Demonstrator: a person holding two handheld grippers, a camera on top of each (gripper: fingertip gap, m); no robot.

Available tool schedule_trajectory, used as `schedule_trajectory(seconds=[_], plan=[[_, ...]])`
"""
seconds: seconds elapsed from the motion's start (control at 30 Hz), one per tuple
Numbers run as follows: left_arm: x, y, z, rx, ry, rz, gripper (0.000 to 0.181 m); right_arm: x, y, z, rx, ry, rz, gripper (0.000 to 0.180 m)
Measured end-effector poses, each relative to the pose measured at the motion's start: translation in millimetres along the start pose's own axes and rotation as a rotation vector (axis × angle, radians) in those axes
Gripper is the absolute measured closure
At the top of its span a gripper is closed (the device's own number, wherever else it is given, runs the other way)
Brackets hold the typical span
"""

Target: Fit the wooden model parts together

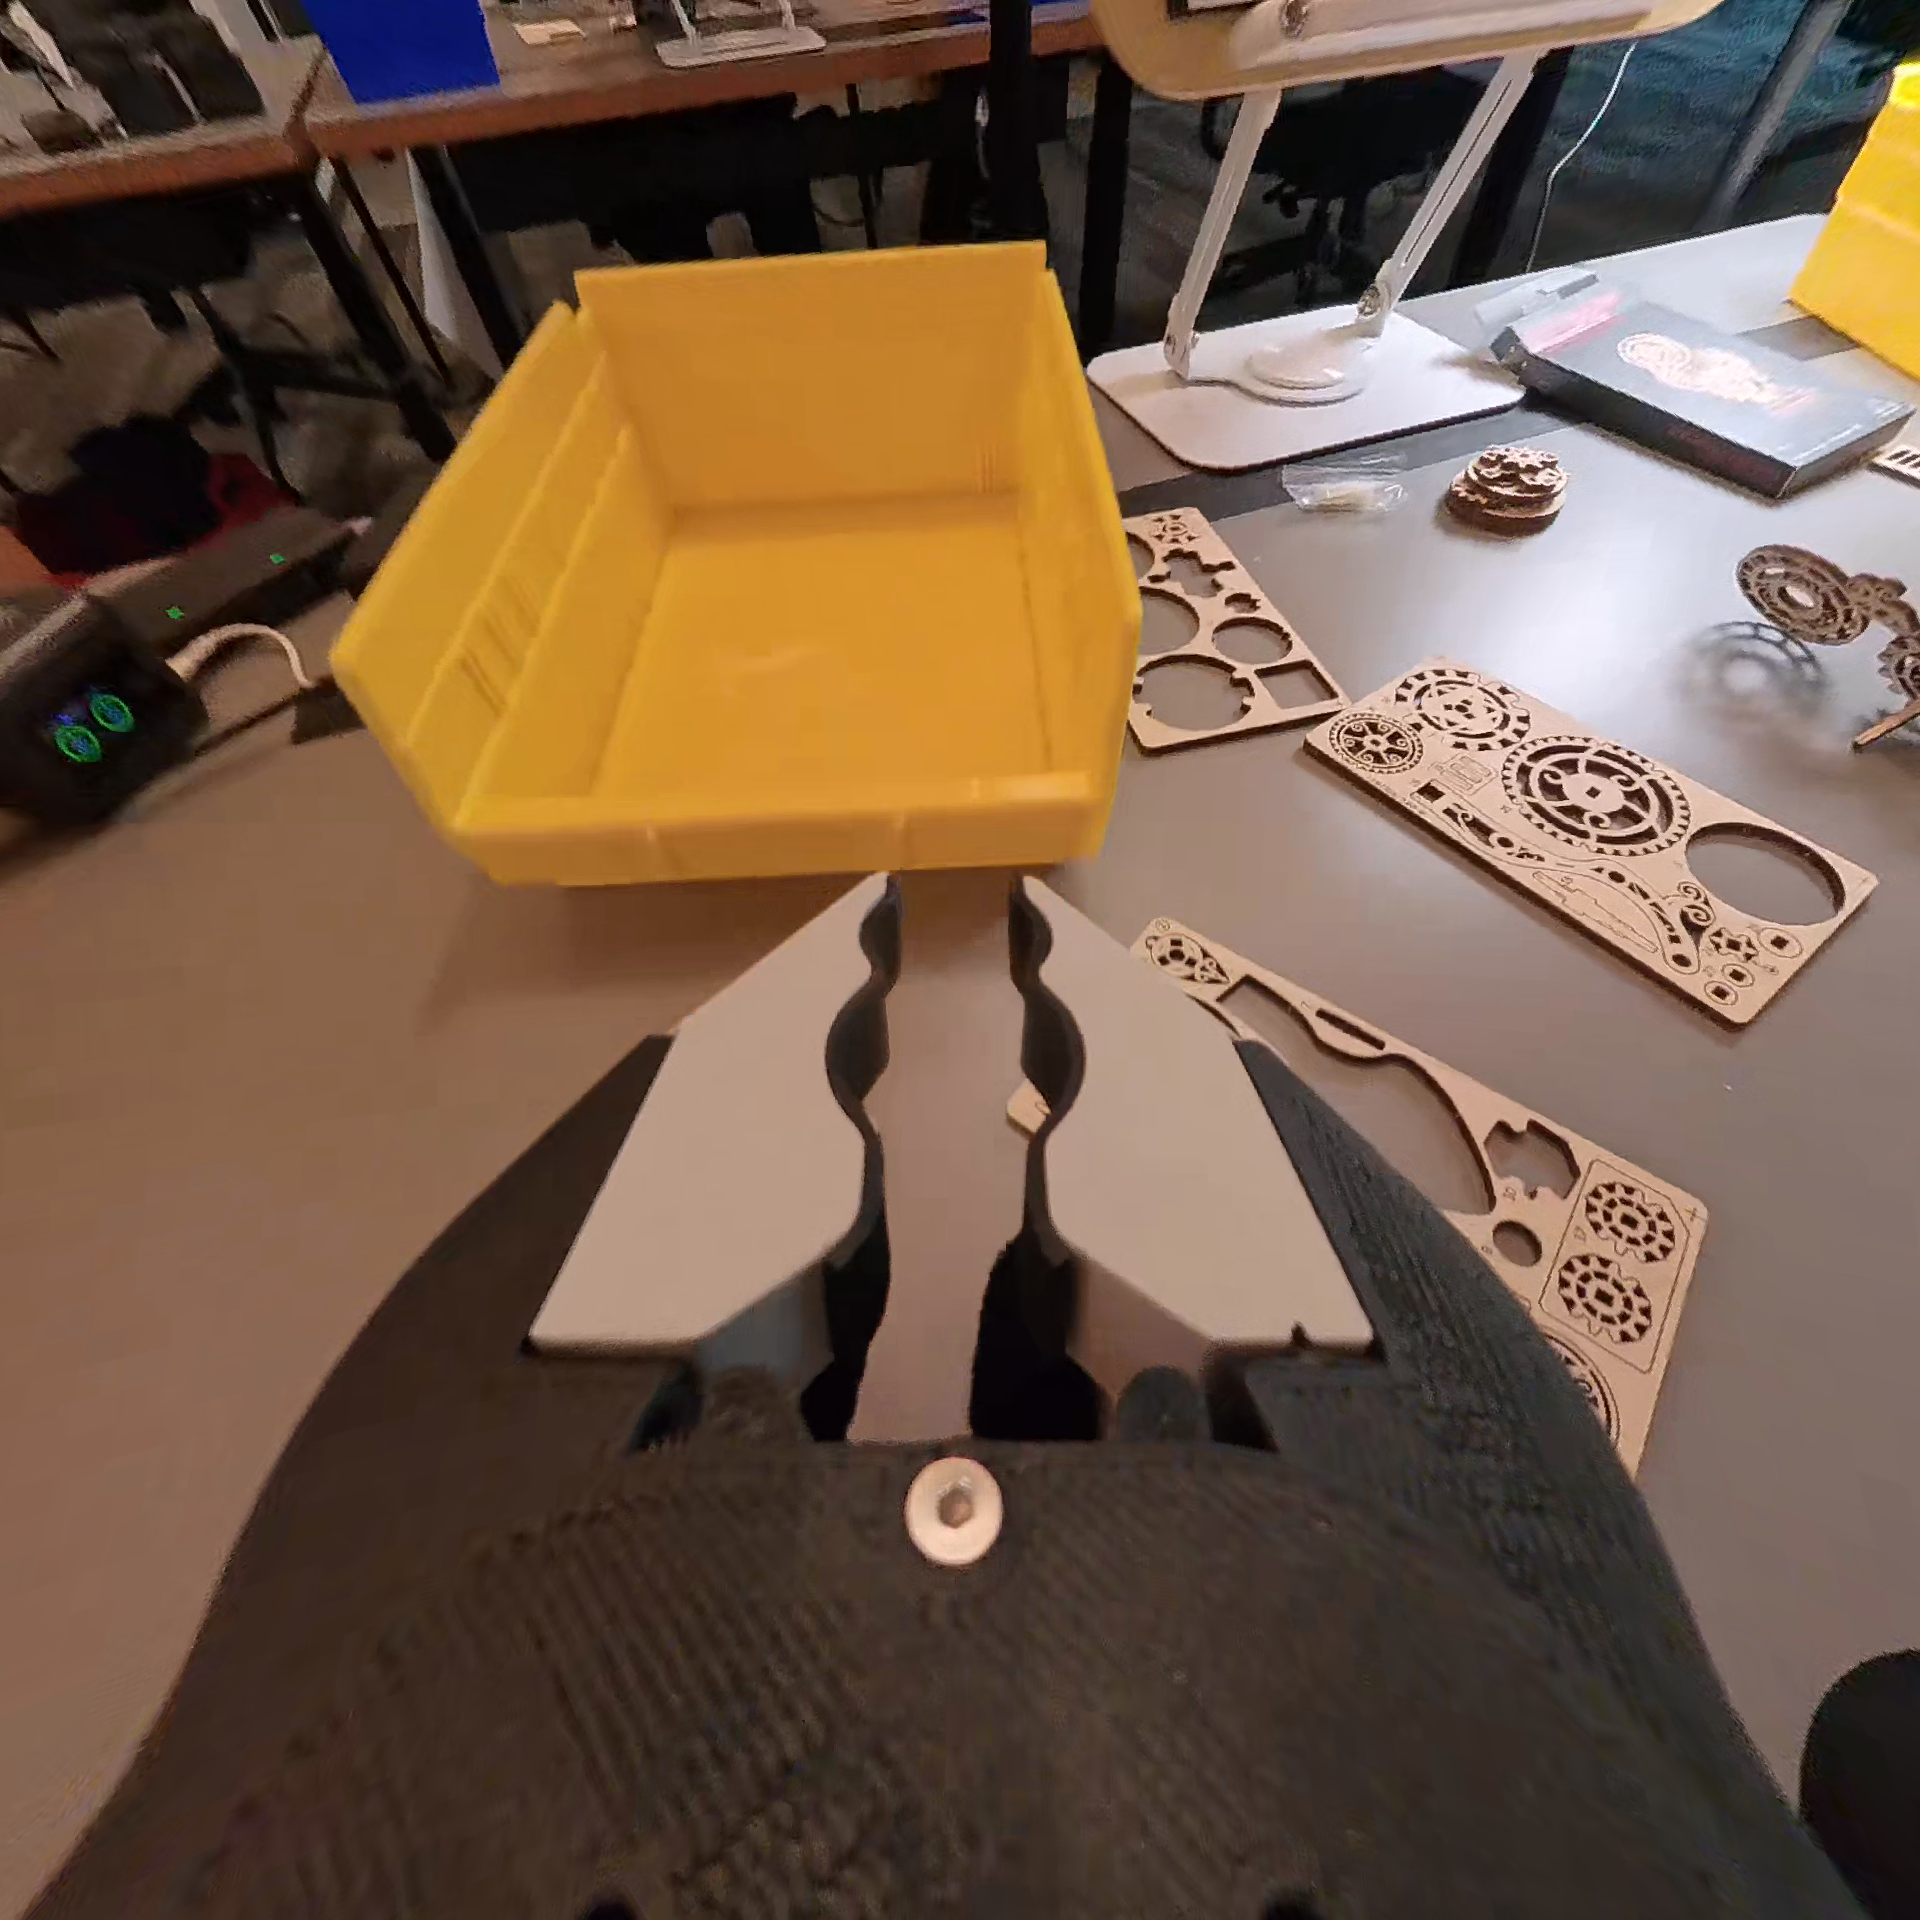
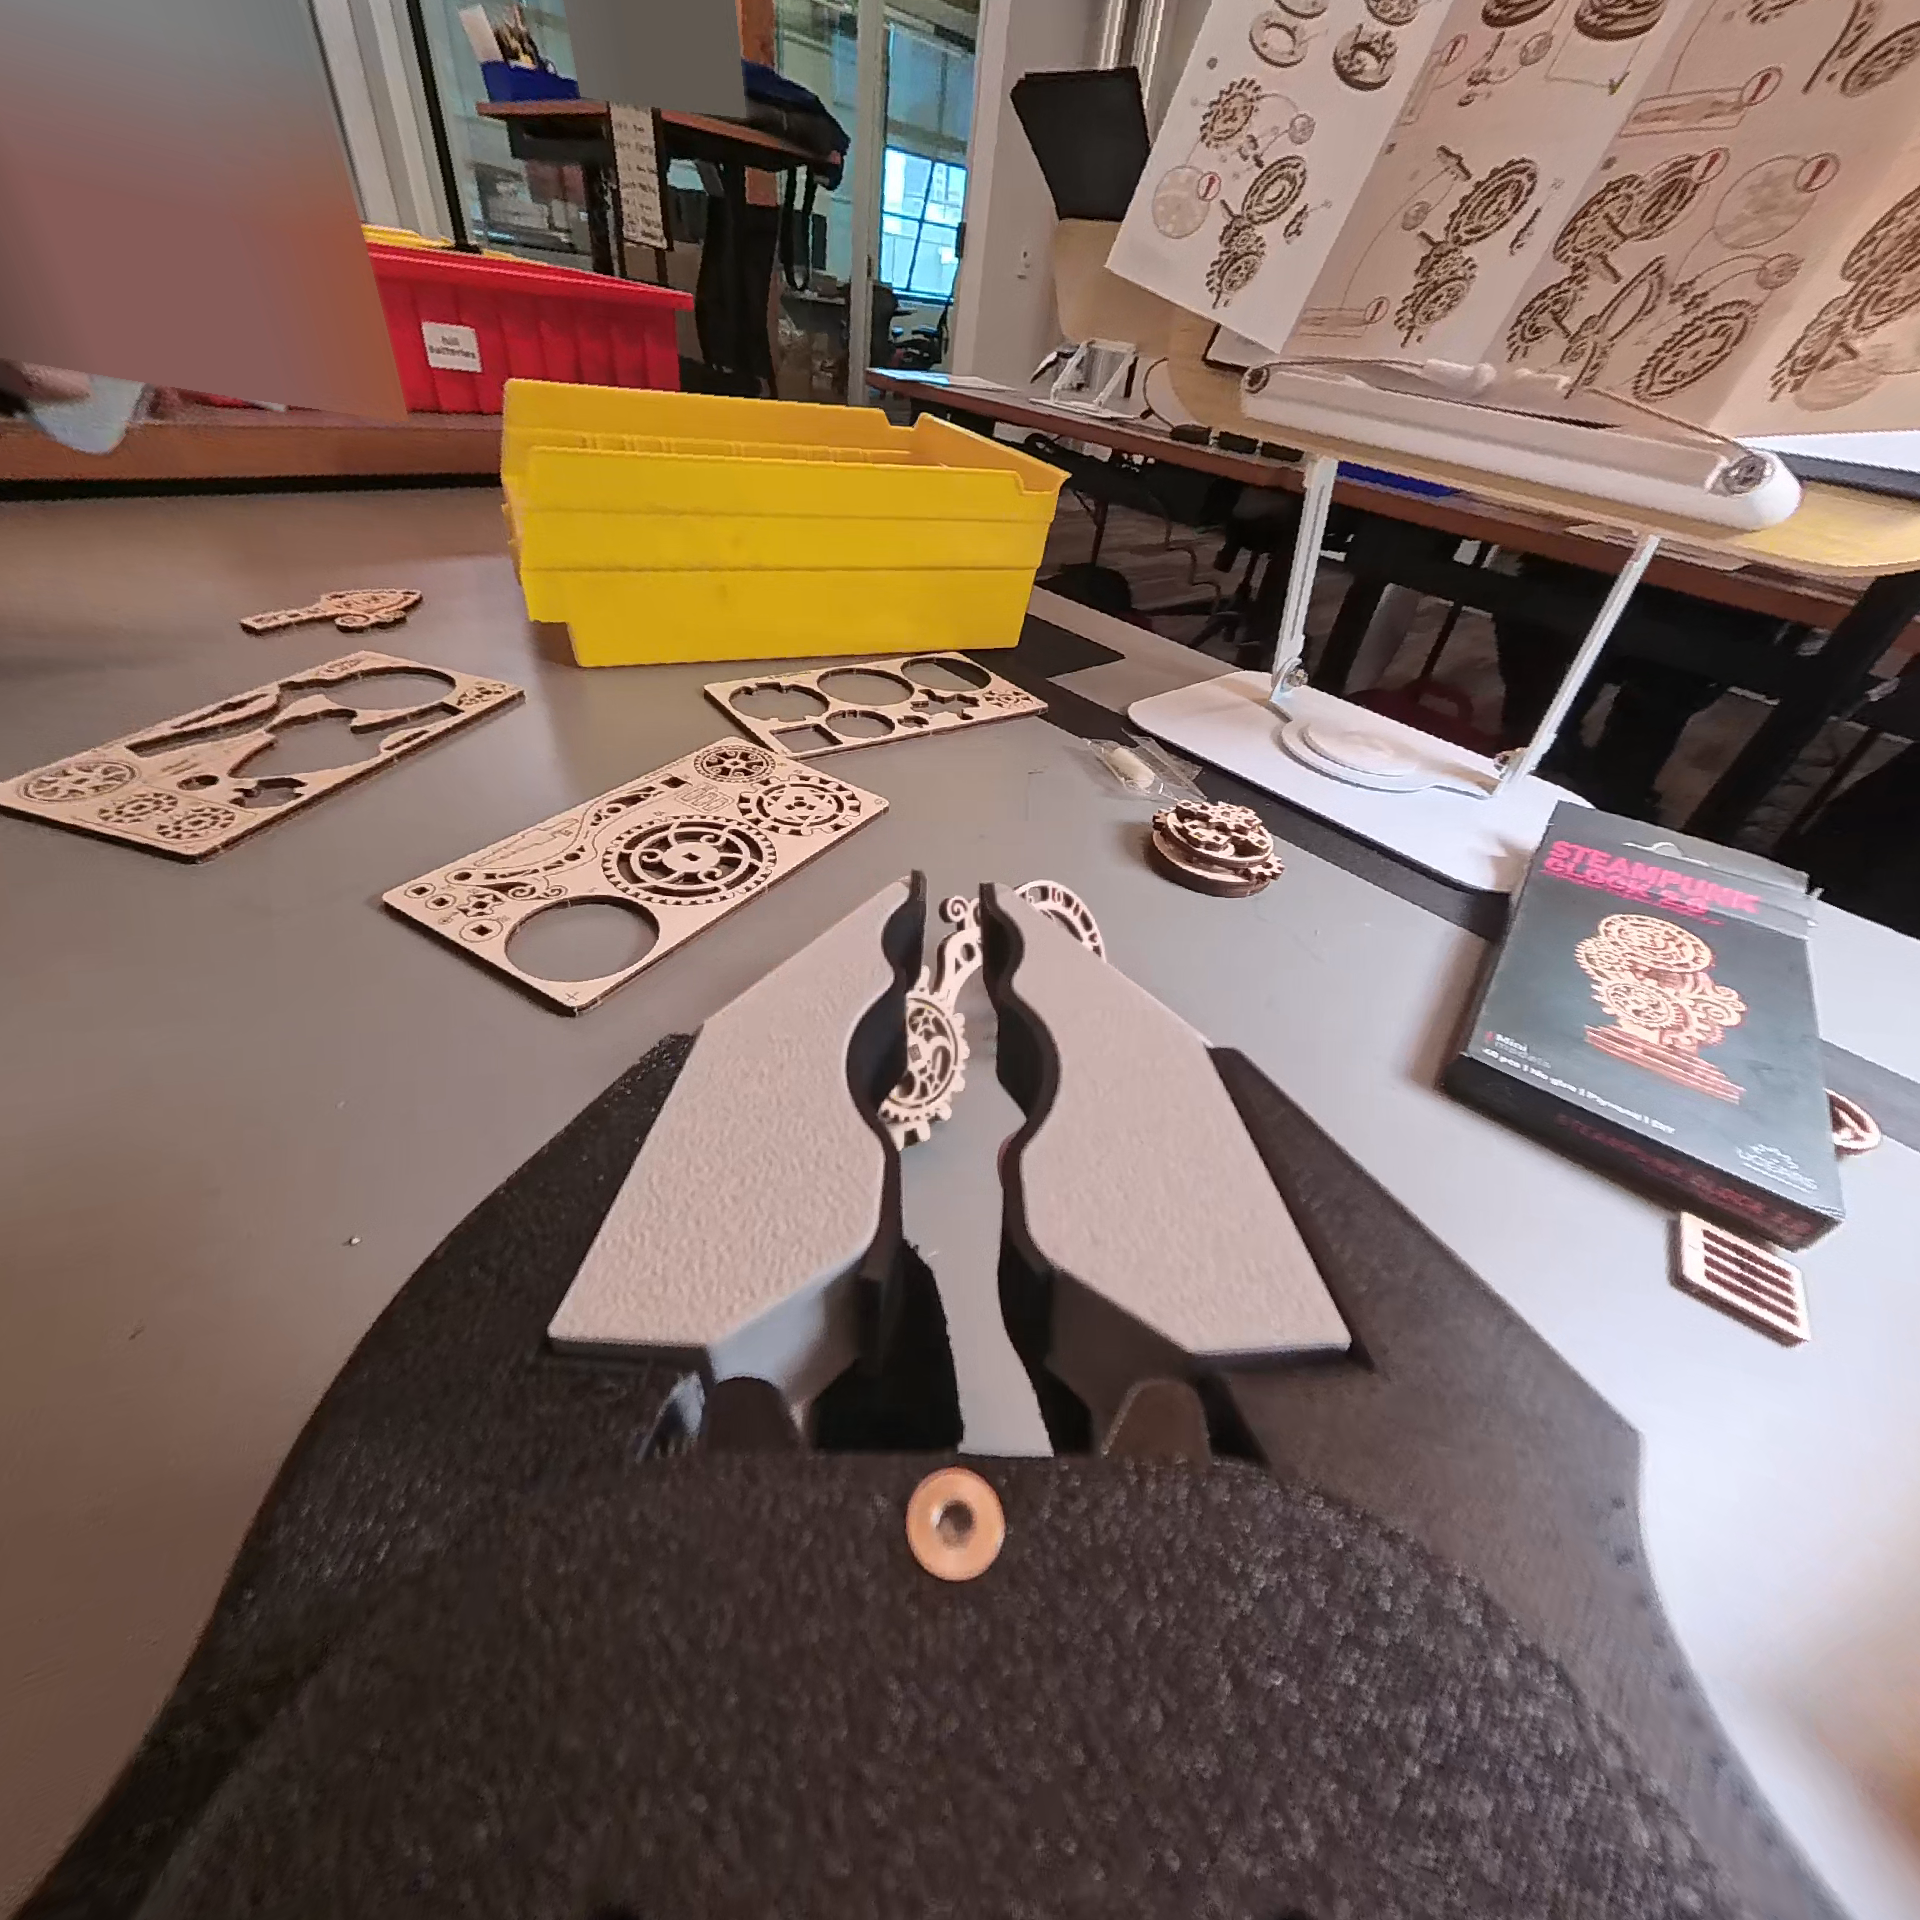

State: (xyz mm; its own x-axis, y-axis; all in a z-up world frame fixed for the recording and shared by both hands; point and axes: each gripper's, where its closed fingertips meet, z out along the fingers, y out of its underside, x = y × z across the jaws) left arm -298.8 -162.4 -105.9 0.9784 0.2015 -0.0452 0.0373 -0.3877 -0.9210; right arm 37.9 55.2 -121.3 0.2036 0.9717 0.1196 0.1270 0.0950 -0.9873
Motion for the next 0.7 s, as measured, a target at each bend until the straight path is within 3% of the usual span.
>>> schedule_trajectory(seconds=[0.13, 0.33, 0.47, 0.57, 0.7], plan=[[6.3, 25.8, 13.3, -0.044, 0.108, -0.023, 0.151, 2.2, -1.4, 0.8, 0.011, 0.027, -0.018, 0.172], [31.9, 78.3, 28.0, -0.311, 0.323, -0.024, 0.138, 6.6, -3.1, 1.9, 0.025, 0.06, -0.043, 0.172], [10.3, 83.0, 19.7, -0.329, 0.23, -0.001, 0.137, 10.7, -3.4, 3.0, 0.028, 0.077, -0.051, 0.172], [-23.9, 90.8, 14.4, -0.355, 0.071, -0.029, 0.137, 13.8, -3.6, 4.3, 0.031, 0.085, -0.051, 0.172], [-49.6, 110.9, 14.2, -0.456, -0.068, -0.063, 0.113, 16.9, -3.1, 6.6, 0.027, 0.091, -0.048, 0.172]])
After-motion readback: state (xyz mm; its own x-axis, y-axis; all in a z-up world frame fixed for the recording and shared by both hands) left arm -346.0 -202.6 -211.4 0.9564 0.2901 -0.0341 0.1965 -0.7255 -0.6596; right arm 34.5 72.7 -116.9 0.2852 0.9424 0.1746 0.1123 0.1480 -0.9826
